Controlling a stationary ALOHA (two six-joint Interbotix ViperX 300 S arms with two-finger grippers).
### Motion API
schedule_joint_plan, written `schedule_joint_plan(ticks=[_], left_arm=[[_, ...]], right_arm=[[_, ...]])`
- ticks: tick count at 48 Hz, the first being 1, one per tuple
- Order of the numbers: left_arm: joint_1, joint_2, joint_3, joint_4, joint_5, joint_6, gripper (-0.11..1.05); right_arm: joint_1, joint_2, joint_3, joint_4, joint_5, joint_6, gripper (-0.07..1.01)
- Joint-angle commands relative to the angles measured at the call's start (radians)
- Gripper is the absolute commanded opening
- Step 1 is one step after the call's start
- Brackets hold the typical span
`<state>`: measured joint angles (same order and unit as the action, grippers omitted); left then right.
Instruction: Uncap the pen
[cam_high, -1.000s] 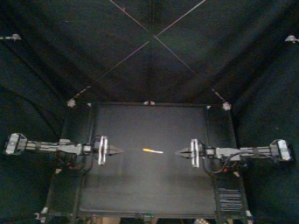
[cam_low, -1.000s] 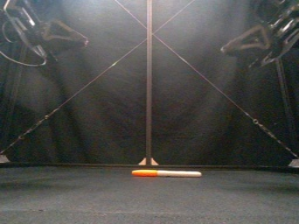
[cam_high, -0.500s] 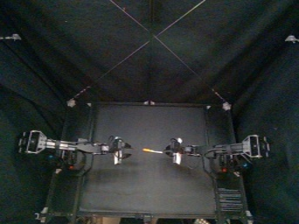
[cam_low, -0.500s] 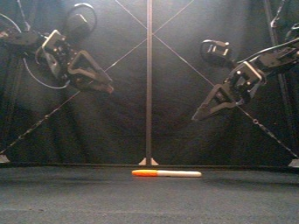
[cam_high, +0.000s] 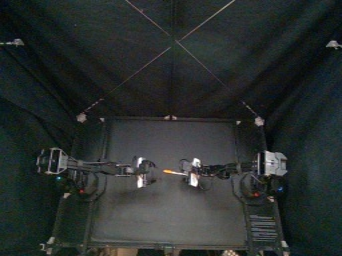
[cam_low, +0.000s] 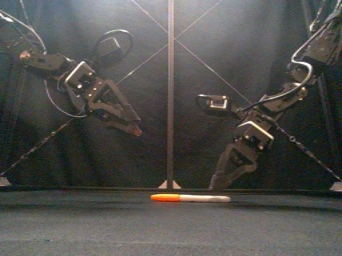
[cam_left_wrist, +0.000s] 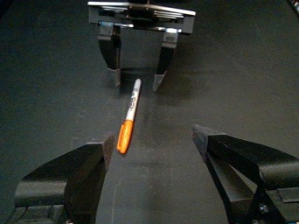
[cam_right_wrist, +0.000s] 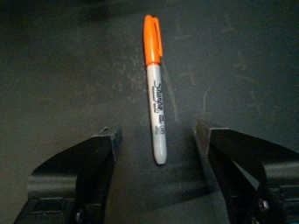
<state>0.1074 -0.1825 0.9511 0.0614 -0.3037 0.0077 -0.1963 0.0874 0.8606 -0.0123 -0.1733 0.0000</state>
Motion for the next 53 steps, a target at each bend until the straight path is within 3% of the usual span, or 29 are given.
schedule_joint_plan(ticks=[1, 7, 14, 25, 41, 53], left_arm=[[0.003, 0.012, -0.032, 0.006, -0.002, -0.0015, 1.02], [0.003, 0.015, -0.032, 0.006, 0.003, -0.0015, 1.02], [0.003, 0.017, -0.034, 0.005, 0.023, -0.0015, 1.02], [0.014, 0.018, -0.067, 0.006, 0.094, -0.0015, 1.02], [0.028, 0.060, -0.138, 0.021, 0.190, -0.0031, 1.02], [0.044, 0.146, -0.207, 0.031, 0.227, -0.0015, 1.02]], right_arm=[[-0.006, 0.018, -0.041, -0.008, 0.029, 0.000, 0.96], [-0.008, 0.040, -0.054, -0.018, 0.060, 0.000, 0.91], [-0.006, 0.041, -0.055, -0.029, 0.066, 0.002, 0.75], [-0.006, -0.012, -0.063, -0.043, 0.071, -0.002, 0.51], [0.000, -0.152, -0.067, -0.064, 0.078, 0.005, 0.50], [0.021, -0.176, -0.072, -0.066, 0.084, 0.006, 0.50]])
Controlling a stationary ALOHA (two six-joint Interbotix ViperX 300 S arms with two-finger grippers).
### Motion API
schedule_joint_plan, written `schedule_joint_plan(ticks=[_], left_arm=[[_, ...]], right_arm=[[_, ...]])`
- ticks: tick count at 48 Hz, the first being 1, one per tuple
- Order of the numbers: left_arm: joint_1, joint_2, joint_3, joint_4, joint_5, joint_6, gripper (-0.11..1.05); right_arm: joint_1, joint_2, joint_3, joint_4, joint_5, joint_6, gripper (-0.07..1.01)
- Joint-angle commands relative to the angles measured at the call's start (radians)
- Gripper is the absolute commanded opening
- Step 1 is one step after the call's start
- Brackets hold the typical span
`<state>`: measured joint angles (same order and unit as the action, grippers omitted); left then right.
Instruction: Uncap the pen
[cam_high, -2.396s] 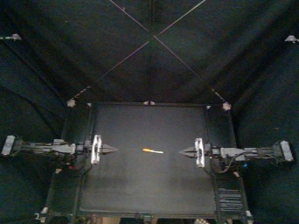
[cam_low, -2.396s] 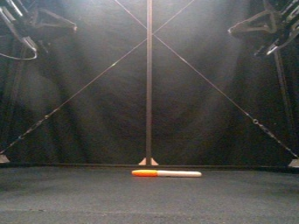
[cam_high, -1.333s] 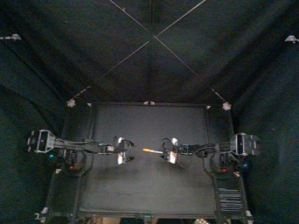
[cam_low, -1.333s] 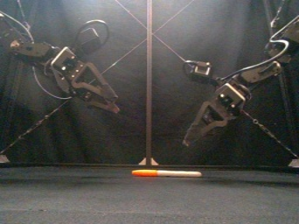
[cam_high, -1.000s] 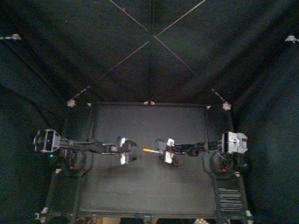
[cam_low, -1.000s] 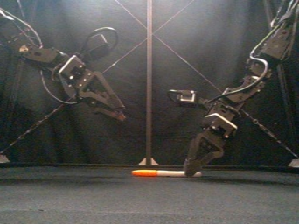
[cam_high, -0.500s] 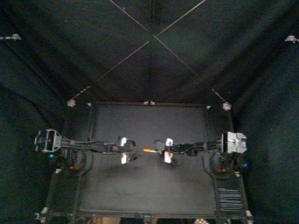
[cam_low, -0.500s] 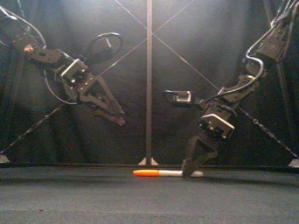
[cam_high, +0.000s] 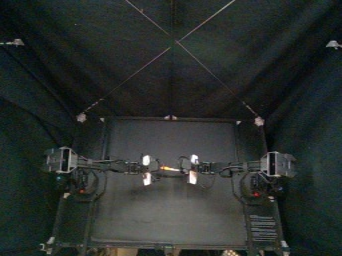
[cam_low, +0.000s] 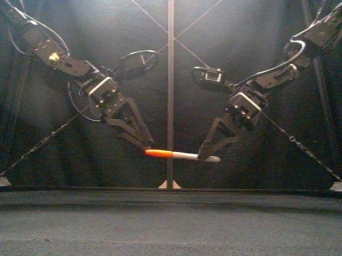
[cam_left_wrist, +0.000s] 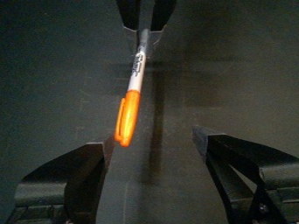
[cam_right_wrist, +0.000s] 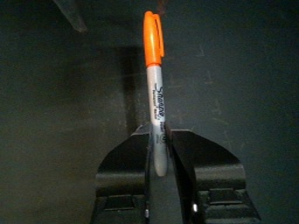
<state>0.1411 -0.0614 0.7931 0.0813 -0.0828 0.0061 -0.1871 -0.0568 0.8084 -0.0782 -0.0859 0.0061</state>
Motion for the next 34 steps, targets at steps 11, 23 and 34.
schedule_joint_plan(ticks=[11, 23, 34], left_arm=[[0.015, 0.080, -0.091, 0.023, 0.012, 0.0000, 1.01], [0.020, 0.107, -0.129, 0.057, 0.018, 0.0000, 0.91], [0.023, 0.126, -0.160, 0.094, 0.066, 0.0000, 0.63]], right_arm=[[0.017, -0.032, -0.020, 0.000, -0.003, 0.000, 0.50], [0.018, -0.032, -0.021, 0.000, -0.003, 0.000, 0.50], [0.018, -0.032, -0.021, 0.000, -0.003, 0.000, 0.50]])
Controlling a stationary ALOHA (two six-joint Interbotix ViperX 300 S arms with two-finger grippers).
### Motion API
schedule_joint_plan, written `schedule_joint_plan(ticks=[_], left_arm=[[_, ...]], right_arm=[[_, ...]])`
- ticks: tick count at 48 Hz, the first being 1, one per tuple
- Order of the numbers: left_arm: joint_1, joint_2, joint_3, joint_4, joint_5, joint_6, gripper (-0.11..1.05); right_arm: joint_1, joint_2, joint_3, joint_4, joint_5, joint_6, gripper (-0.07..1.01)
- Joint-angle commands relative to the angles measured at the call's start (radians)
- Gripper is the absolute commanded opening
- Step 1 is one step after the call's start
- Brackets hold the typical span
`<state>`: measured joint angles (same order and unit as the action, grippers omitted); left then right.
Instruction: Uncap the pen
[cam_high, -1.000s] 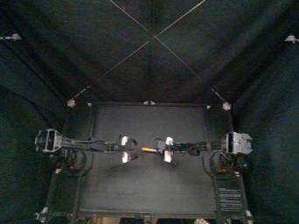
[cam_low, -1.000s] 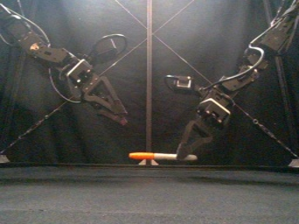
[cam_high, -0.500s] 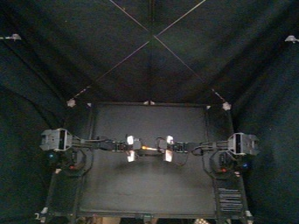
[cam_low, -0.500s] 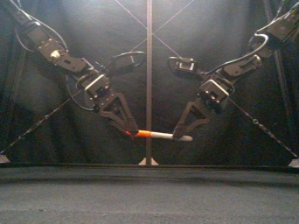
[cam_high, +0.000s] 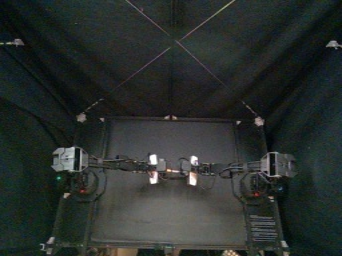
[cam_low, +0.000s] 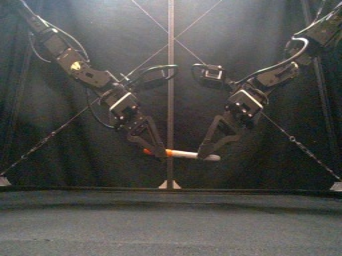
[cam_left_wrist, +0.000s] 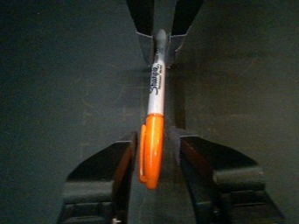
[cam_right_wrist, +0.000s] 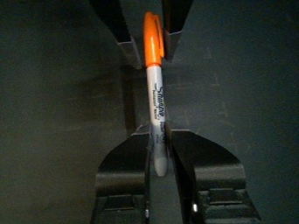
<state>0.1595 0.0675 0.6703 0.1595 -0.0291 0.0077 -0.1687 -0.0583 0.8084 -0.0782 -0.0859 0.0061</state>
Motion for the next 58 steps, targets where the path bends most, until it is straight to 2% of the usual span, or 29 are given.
schedule_joint_plan(ticks=[1, 9, 18, 25, 36, 47, 58], left_arm=[[0.005, -0.003, -0.038, 0.018, 0.015, -0.0015, 0.61], [0.005, -0.005, -0.037, 0.037, 0.026, -0.0015, 0.50], [0.005, -0.020, -0.005, 0.037, 0.028, -0.0031, 0.50], [0.009, -0.055, 0.040, 0.037, 0.028, -0.0031, 0.50], [0.012, -0.129, 0.112, 0.037, 0.023, -0.0031, 0.50], [0.012, -0.193, 0.172, 0.037, 0.021, -0.0031, 0.50], [0.012, -0.204, 0.184, 0.035, 0.021, -0.0031, 0.50]], right_arm=[[0.000, -0.031, -0.021, 0.000, -0.003, 0.000, 0.50], [0.000, -0.032, -0.011, 0.000, -0.003, 0.000, 0.50], [-0.006, -0.052, 0.029, 0.006, -0.003, 0.002, 0.50], [-0.021, -0.097, 0.080, 0.009, -0.009, 0.003, 0.50], [-0.054, -0.209, 0.183, 0.029, -0.043, 0.003, 0.50], [-0.057, -0.288, 0.252, 0.043, -0.089, 0.003, 0.50], [-0.057, -0.304, 0.267, 0.043, -0.098, 0.003, 0.50]])
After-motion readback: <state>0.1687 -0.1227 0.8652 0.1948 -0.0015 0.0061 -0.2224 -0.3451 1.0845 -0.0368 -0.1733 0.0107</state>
